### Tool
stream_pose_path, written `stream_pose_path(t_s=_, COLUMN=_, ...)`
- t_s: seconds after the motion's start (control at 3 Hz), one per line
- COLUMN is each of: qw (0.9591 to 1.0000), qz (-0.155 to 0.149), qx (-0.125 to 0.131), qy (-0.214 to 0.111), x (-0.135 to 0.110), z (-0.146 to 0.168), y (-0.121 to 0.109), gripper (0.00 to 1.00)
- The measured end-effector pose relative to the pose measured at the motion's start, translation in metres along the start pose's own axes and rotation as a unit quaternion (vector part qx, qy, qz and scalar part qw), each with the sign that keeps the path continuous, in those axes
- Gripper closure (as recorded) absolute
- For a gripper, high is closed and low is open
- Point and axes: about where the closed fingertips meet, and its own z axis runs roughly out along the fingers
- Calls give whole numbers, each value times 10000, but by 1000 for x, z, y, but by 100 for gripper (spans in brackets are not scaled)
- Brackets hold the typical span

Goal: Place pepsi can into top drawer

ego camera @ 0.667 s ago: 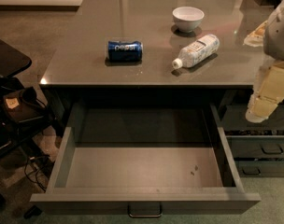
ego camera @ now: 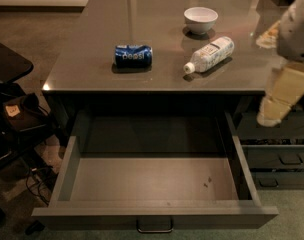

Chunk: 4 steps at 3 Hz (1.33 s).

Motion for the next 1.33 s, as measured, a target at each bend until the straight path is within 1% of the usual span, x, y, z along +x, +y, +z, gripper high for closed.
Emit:
stream_pose_path(t_s=0.33, qw=9995, qz=-76, qx=-100, qy=-282, x=-17, z=20, y=-29, gripper=0)
stream_pose_path(t_s=0.67, qw=9979, qz=-189, qx=-266, qy=-561, x=-37, z=42, y=-63, gripper=0)
stream_pose_path(t_s=1.0, qw=9959, qz=-433, qx=-392, qy=-691, x=-77, z=60, y=-102, gripper=0)
stream_pose_path(t_s=1.33, qw=9941, qz=-714, qx=-379, qy=-726, x=-124, z=68, y=-135, gripper=0)
